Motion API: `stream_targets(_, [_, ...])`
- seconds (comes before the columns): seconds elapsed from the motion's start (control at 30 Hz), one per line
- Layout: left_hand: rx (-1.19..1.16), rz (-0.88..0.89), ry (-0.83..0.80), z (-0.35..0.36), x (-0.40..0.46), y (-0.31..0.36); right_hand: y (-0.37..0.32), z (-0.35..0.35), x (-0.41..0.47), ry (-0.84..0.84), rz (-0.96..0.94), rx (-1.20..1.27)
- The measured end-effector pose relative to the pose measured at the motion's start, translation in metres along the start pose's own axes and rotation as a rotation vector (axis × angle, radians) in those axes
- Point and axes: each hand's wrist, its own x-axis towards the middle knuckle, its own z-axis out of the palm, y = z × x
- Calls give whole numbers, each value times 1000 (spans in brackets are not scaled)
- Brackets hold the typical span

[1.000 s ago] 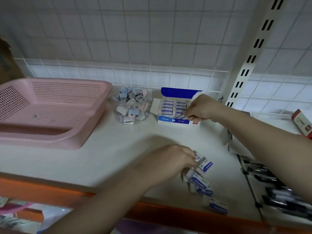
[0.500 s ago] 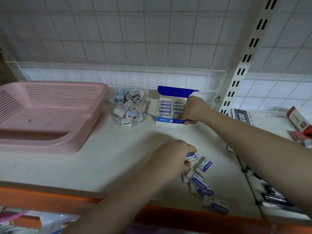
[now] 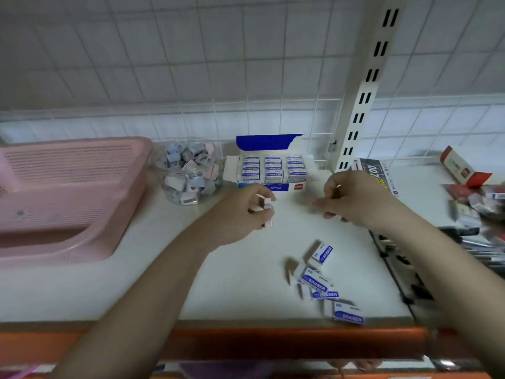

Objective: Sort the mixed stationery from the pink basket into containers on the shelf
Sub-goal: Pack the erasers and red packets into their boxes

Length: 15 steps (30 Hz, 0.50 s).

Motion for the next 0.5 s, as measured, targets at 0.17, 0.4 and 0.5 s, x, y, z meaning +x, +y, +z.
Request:
stream_targets(0.17, [-161, 12, 69, -14, 12, 7, 15, -1, -35, -131, -69, -164])
stream_targets(0.4, [-144, 27, 260, -20, 43, 11, 29, 10, -63, -238, -235, -368])
stream_targets(0.5, [297, 71, 392, -21, 59, -4, 35, 16, -63, -154, -255, -343])
